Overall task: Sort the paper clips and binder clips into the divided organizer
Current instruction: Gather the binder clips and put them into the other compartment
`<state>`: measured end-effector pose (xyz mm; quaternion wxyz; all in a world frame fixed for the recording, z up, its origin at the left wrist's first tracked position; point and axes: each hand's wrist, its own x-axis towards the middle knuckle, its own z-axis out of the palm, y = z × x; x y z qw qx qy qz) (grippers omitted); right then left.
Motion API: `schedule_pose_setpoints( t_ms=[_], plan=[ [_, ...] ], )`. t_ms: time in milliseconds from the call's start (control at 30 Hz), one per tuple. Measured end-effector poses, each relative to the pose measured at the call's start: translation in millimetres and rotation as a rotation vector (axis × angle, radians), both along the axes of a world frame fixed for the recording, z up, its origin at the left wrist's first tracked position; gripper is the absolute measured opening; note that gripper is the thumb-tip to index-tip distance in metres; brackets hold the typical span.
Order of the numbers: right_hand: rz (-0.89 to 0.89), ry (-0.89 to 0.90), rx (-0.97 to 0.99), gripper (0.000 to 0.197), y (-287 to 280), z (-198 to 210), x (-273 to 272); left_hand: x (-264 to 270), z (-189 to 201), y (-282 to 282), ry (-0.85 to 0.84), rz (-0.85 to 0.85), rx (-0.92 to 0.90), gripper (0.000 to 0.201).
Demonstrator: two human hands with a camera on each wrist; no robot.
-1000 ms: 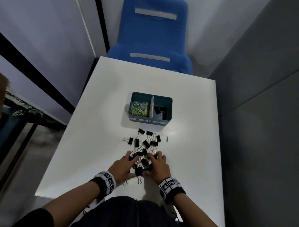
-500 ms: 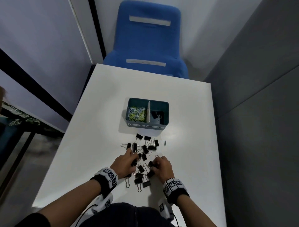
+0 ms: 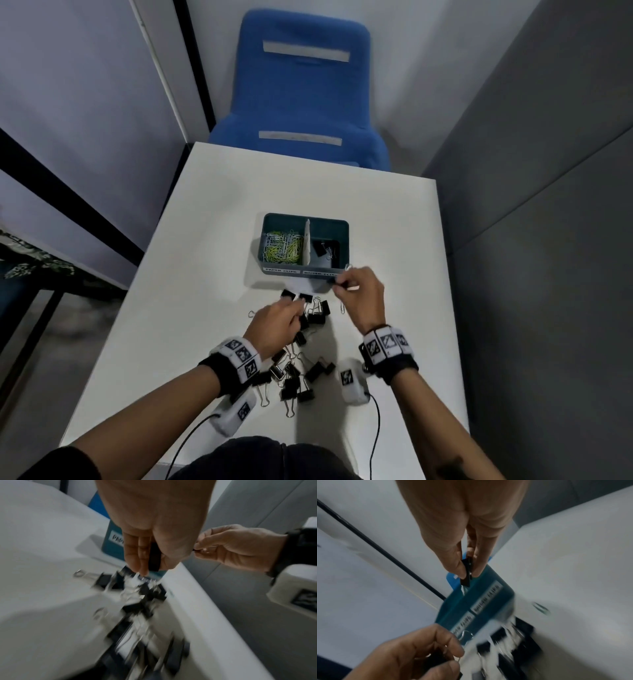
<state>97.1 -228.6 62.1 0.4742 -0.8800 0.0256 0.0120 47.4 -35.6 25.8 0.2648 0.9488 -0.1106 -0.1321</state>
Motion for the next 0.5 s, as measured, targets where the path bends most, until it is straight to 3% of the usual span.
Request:
schedule_pose_setpoints(
  t_ms=[200,267,367,500],
  plan=[
    [-0.056,-0.032,0.042,0.021,-3,7,41,73,64,-25,-0.177,0.161,-0.188,0.004],
    [-0.052,-0.006,-0.02,0.015,-3,-5,30,91,74,-29,-0.176,0.16,-0.227,0.015],
    [0.07,0.131,-0.156,0.021,-3,-32,3,99,77,-30,-0.13,0.096,-0.188,0.034],
    [0.299,0.277,-0.366,0.046,-9,-60,-28,72,50,-11,-0.114,0.076,-0.109,0.028]
  ],
)
